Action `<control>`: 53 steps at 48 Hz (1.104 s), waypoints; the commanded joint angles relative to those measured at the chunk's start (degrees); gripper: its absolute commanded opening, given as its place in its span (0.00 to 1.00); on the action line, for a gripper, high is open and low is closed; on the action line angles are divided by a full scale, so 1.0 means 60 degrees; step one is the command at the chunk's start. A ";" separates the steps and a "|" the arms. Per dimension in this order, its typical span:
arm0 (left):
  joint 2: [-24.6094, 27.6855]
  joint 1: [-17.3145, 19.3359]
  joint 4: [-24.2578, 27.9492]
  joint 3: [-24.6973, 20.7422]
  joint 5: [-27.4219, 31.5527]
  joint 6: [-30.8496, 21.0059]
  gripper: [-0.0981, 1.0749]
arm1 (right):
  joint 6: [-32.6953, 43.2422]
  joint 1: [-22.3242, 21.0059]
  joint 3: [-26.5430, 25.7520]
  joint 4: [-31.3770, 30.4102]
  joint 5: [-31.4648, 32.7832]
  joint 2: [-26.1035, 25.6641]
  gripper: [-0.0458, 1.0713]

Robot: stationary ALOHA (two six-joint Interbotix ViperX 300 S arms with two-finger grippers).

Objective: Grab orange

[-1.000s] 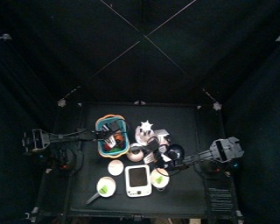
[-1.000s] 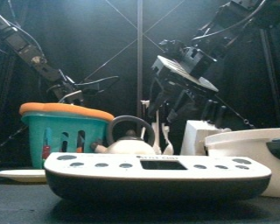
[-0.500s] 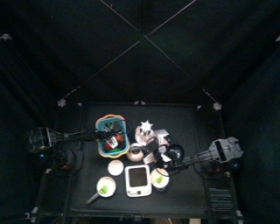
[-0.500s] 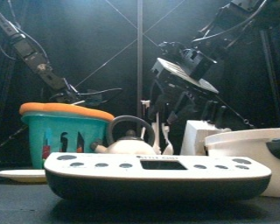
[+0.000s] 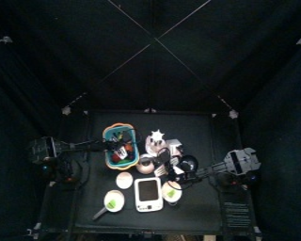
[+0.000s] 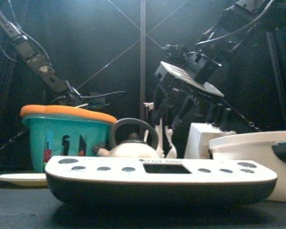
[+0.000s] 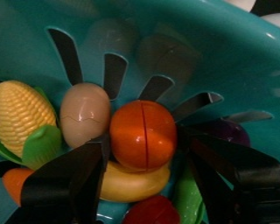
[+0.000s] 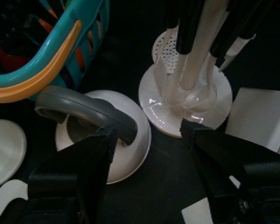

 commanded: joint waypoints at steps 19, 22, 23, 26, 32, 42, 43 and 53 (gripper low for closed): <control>-0.0732 0.0000 0.0117 -0.0293 0.0132 0.0073 0.70 | -0.0029 0.0000 -0.0176 -0.0088 0.0000 -0.0132 0.87; -0.0908 -0.0015 0.0176 -0.0293 0.0249 0.0073 0.70 | -0.0044 0.0000 -0.0176 -0.0073 0.0015 -0.0132 0.87; -0.0981 0.0000 0.0205 -0.0293 0.0322 0.0073 0.70 | -0.0044 0.0000 -0.0176 -0.0088 0.0015 -0.0132 0.87; -0.1216 -0.0029 0.0278 -0.0293 0.0527 0.0073 0.70 | -0.0059 0.0000 -0.0176 -0.0088 0.0015 -0.0146 0.87; -0.1772 -0.0044 0.0425 -0.0293 0.0952 0.0059 0.70 | -0.0059 0.0088 -0.0176 -0.0088 0.0059 -0.0132 0.87; -0.2622 -0.0322 0.0513 -0.0205 0.1099 0.0059 0.70 | -0.0073 0.0220 -0.0088 -0.0044 0.0073 -0.0234 0.87; -0.2695 -0.0352 0.0557 -0.0176 0.1099 0.0059 0.70 | -0.0073 0.0220 -0.0059 -0.0044 0.0059 -0.0249 0.87; -0.3340 -0.0791 0.0879 0.0161 0.1362 0.0059 0.70 | -0.0088 0.0264 0.0190 -0.0146 -0.0146 -0.0308 0.87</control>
